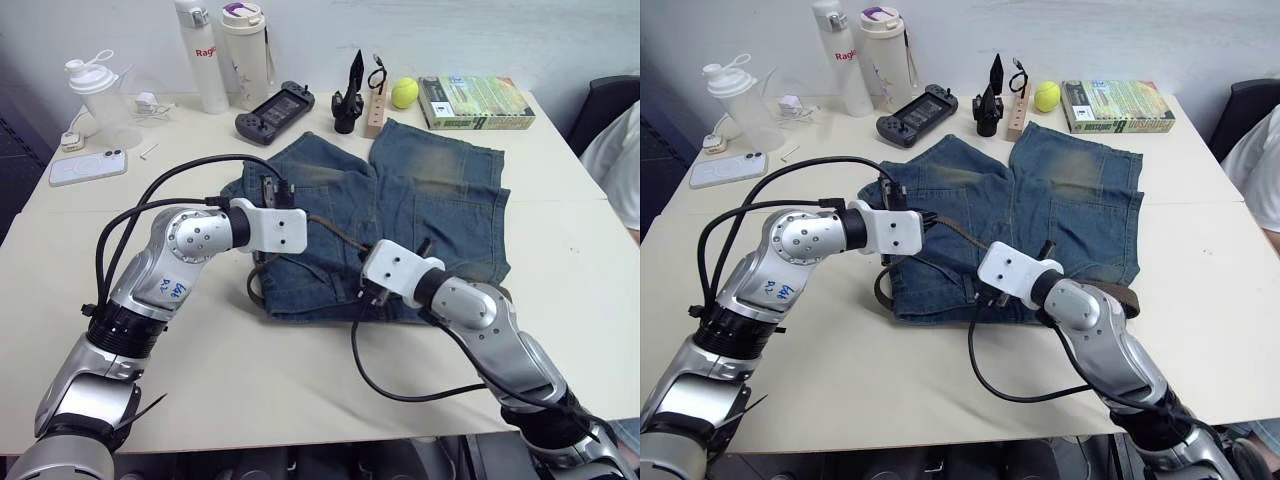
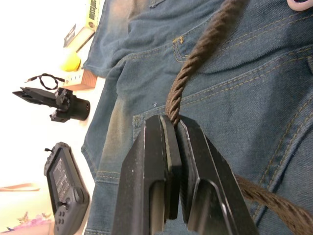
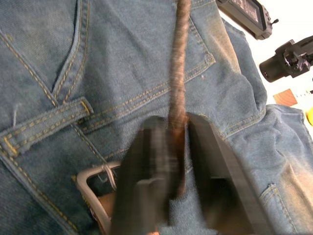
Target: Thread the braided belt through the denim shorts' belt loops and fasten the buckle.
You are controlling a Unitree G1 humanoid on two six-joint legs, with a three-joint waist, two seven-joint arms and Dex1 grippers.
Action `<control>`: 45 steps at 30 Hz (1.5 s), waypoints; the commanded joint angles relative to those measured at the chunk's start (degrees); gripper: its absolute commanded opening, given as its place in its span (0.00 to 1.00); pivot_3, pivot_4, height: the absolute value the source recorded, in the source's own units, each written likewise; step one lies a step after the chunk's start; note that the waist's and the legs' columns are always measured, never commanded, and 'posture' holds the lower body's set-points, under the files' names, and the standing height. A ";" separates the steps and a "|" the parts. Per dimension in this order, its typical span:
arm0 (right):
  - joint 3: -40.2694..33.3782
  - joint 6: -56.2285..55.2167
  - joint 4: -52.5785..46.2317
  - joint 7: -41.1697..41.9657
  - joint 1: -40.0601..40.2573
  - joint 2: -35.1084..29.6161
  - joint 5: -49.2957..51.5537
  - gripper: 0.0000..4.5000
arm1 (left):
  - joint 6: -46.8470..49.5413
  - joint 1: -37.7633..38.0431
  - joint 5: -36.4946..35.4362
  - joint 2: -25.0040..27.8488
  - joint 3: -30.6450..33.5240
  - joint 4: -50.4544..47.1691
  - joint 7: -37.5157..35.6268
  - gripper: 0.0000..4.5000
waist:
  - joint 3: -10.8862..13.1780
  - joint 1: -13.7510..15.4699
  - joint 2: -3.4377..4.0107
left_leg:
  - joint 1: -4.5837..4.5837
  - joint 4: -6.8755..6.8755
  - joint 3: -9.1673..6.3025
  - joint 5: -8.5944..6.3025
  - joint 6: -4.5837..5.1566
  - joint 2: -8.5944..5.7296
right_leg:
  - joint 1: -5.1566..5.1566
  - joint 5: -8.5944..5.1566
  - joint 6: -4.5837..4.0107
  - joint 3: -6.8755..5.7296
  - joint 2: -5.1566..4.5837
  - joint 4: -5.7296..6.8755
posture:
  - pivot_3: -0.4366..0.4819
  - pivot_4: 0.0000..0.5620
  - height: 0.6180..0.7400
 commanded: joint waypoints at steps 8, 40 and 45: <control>-0.79 -5.92 1.66 -0.81 -1.89 -2.24 -4.04 0.00 | -0.67 1.68 -8.45 -1.17 5.36 -2.88 -3.11 0.54 | 0.00 -0.08 0.00 | 0.00 0.00 0.00 0.00 0.00 0.00 | 0.00 0.00 0.00 0.00 0.00 0.00 | 0.48 0.27 0.87; 1.75 -35.40 11.41 -9.16 -2.59 -4.57 -16.16 0.00 | 28.39 34.34 -129.04 -20.27 19.81 -25.64 68.89 0.78 | -0.04 -0.99 0.17 | 0.43 0.07 -1.20 0.07 -0.42 -0.08 | 0.92 -0.05 -0.08 1.21 0.50 -0.33 | 0.48 0.27 0.87; 2.47 -38.36 11.84 -9.65 -2.29 -4.87 -18.28 0.00 | 26.59 31.71 -129.04 -24.88 20.00 -25.35 74.26 0.78 | -0.05 -1.10 0.16 | 0.39 0.06 -1.20 0.10 -0.45 0.02 | 0.94 -0.06 -0.10 1.23 0.68 -0.44 | 0.48 0.27 0.87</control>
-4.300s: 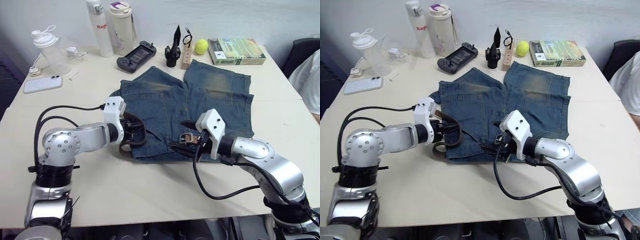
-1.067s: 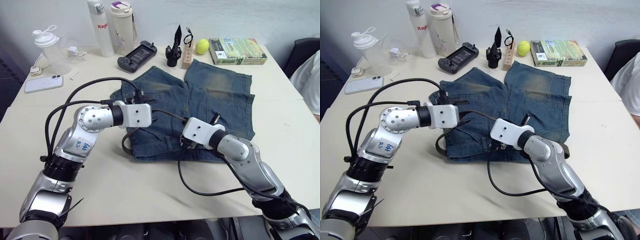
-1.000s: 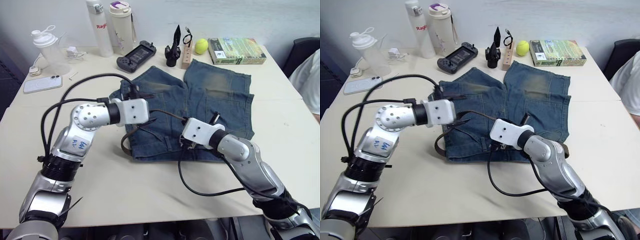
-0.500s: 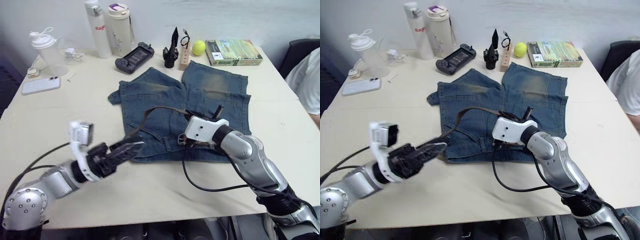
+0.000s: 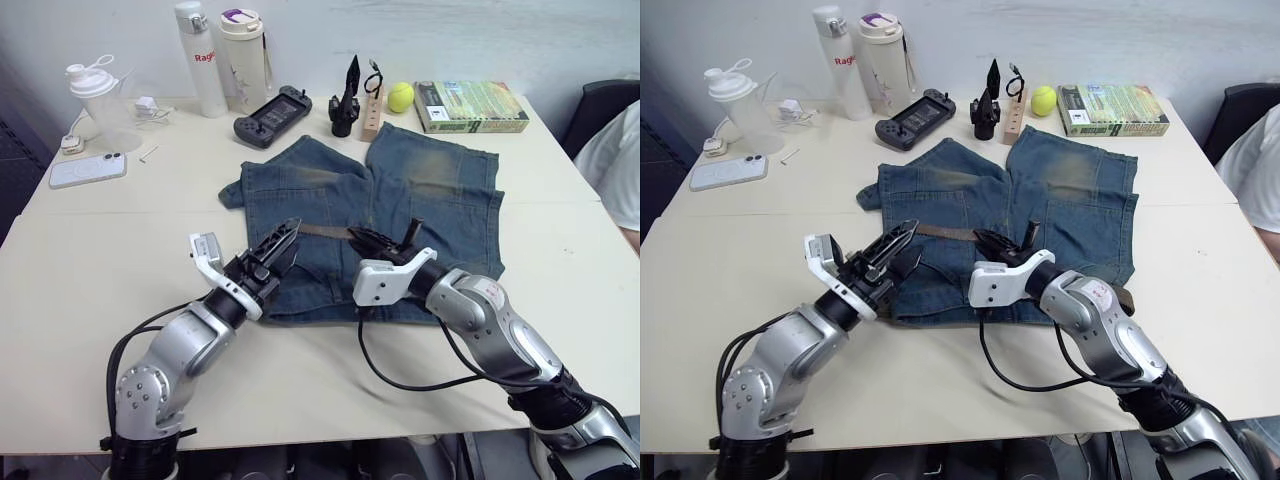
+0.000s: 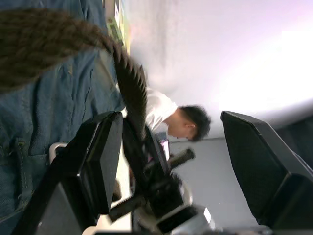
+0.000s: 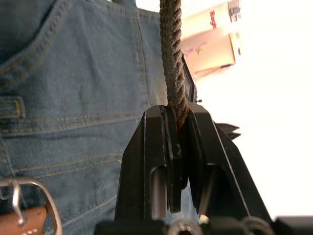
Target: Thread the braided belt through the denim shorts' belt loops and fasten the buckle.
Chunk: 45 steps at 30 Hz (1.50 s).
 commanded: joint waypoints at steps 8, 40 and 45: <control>-0.25 -7.16 0.31 -1.84 0.59 0.84 -5.08 0.00 | -3.46 -5.93 -0.99 -11.11 0.21 0.79 15.47 0.78 | 0.00 0.32 0.00 | 0.00 -0.01 -0.01 0.05 -0.02 0.01 | 0.05 0.00 -0.01 0.01 0.08 -0.08 | 0.48 0.27 0.87; -15.82 11.30 -3.48 12.79 5.48 7.83 17.76 0.83 | 5.24 -10.00 -0.98 -11.34 7.00 6.62 16.47 0.00 | 0.00 1.35 0.00 | -0.03 -0.10 -0.08 0.09 -0.08 0.03 | 0.11 0.00 -0.01 -0.04 0.19 -0.44 | 0.48 0.27 0.87; -24.47 21.95 -8.00 21.47 8.88 3.69 32.45 0.83 | 11.09 -6.44 5.31 -1.24 4.90 8.39 7.32 0.00 | 0.02 1.21 0.04 | -0.04 -0.26 -0.10 0.09 -0.09 0.03 | 0.09 0.00 -0.02 -0.05 0.20 -0.41 | 0.48 0.27 0.87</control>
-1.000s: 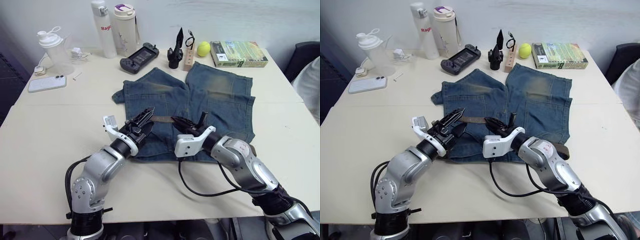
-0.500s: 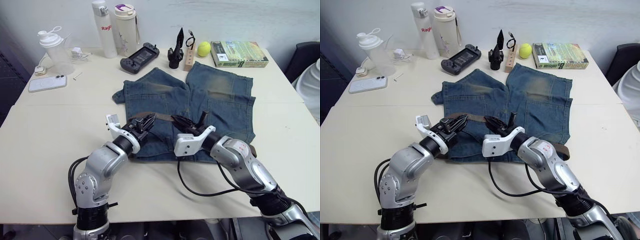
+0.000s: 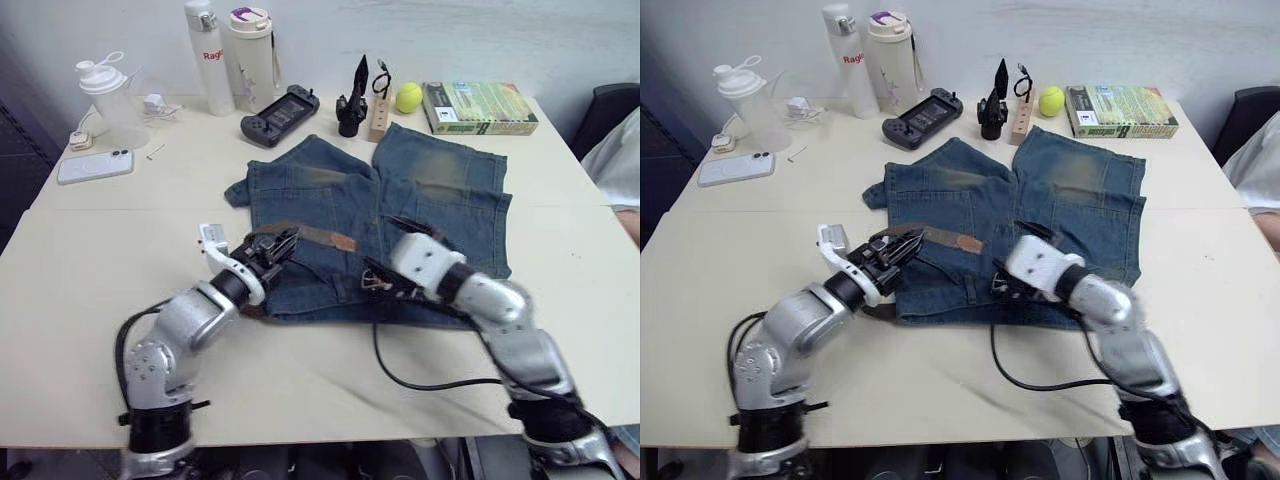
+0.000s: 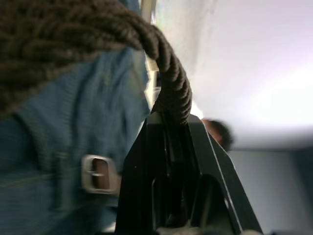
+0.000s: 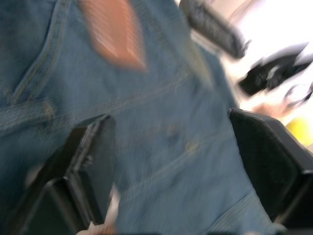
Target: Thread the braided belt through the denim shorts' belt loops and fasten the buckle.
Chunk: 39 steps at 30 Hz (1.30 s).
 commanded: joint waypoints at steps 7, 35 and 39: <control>-7.01 9.40 -6.16 3.89 1.52 -4.04 12.55 0.83 | 4.32 7.25 9.83 4.44 -2.81 -0.21 -12.62 0.00 | 0.02 -0.04 0.04 | 0.01 -0.08 0.01 -0.02 -0.11 0.04 | -0.10 -0.05 -0.09 0.04 -0.07 -0.11 | 0.48 0.27 0.87; -3.16 15.24 -12.06 -2.05 -0.14 -2.76 18.12 0.83 | 2.37 9.65 21.84 4.44 -2.79 -9.08 -9.44 0.00 | 0.05 0.05 0.09 | -0.03 -0.16 -0.01 -0.10 -0.24 0.03 | -0.16 -0.05 -0.09 -0.01 -0.53 -0.19 | 0.48 0.27 0.87; -3.31 16.09 -12.98 -2.61 -0.28 -2.98 18.65 0.83 | 3.53 7.64 21.28 5.83 -3.51 -9.74 -7.77 0.00 | 0.05 0.08 0.09 | -0.06 -0.17 -0.03 -0.10 -0.24 0.02 | -0.16 -0.05 -0.09 -0.04 -0.53 -0.20 | 0.48 0.27 0.87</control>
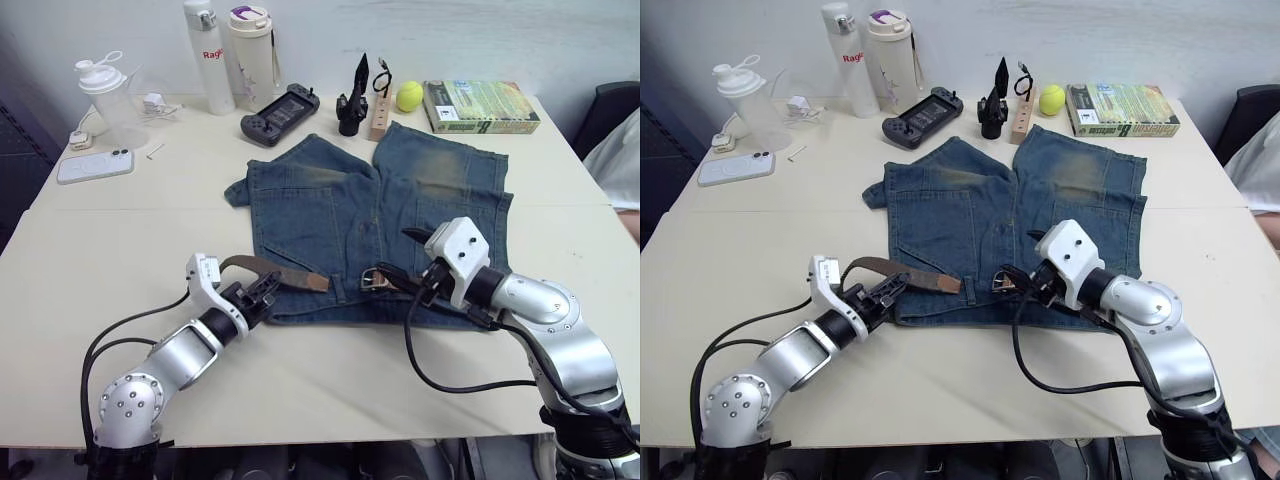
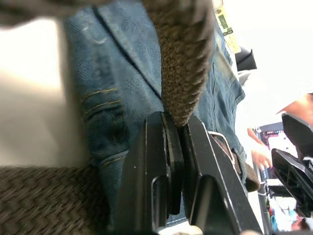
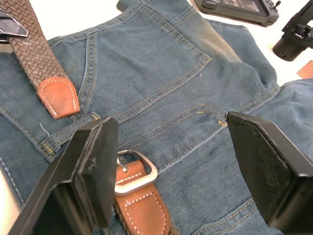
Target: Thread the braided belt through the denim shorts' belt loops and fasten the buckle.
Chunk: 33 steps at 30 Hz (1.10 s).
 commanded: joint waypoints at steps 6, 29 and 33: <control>-0.44 0.64 -4.03 -1.49 -1.01 -0.08 1.51 0.83 | 2.40 -3.14 -2.63 2.76 -1.74 -1.98 3.66 0.00 | 0.01 -0.06 0.01 | 0.00 -0.07 0.00 0.01 0.00 0.01 | -0.03 0.00 0.00 0.01 0.07 -0.01 | 0.48 0.27 0.87; -1.69 4.75 -7.26 -2.60 -0.51 -1.71 3.62 0.83 | 1.58 -2.98 -1.79 -3.77 -5.80 6.81 5.09 0.00 | 0.01 0.13 0.02 | 0.00 -0.08 -0.01 0.02 0.00 0.00 | -0.01 0.00 0.00 0.01 0.37 -0.06 | 0.48 0.27 0.87; -1.57 5.03 -7.85 -2.47 -0.18 -2.32 3.72 0.83 | 1.77 -2.89 0.72 -4.03 -4.96 8.44 1.99 0.00 | 0.01 0.21 0.02 | -0.01 -0.08 -0.01 0.02 -0.01 -0.01 | 0.00 0.00 0.00 0.00 0.37 -0.09 | 0.48 0.27 0.87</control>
